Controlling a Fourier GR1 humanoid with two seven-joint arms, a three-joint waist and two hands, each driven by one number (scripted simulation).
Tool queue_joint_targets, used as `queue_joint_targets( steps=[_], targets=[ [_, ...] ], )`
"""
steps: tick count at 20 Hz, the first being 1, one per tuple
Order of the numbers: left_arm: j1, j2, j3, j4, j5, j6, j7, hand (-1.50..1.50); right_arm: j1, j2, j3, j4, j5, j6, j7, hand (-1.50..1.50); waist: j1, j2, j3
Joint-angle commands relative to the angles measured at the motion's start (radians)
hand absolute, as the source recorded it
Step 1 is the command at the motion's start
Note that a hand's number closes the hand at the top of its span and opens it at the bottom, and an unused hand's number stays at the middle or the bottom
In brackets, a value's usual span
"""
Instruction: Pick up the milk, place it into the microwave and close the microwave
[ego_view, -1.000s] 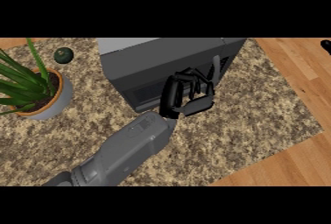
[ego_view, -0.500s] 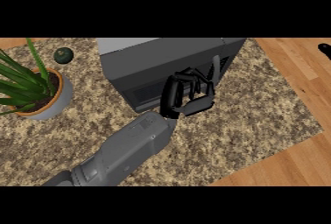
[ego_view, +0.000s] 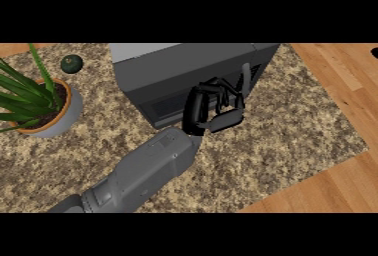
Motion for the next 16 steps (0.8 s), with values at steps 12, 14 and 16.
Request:
queue_joint_targets(
  steps=[12,14,16],
  targets=[
    [-0.062,0.000,-0.042,0.180,0.027,0.065,0.102,1.50,-0.006,-0.027,0.025,-0.011,-0.112,0.069,0.023,-1.50,0.018,0.002,0.000],
    [-0.061,0.000,-0.049,0.192,0.034,0.067,0.107,1.50,-0.006,-0.034,0.020,-0.019,-0.122,0.060,0.026,-1.50,0.036,-0.005,-0.001],
    [-0.052,0.000,-0.055,0.206,0.044,0.080,0.111,1.50,-0.004,-0.046,0.014,-0.030,-0.122,0.062,0.030,-1.50,0.044,-0.005,-0.002]
  ],
)
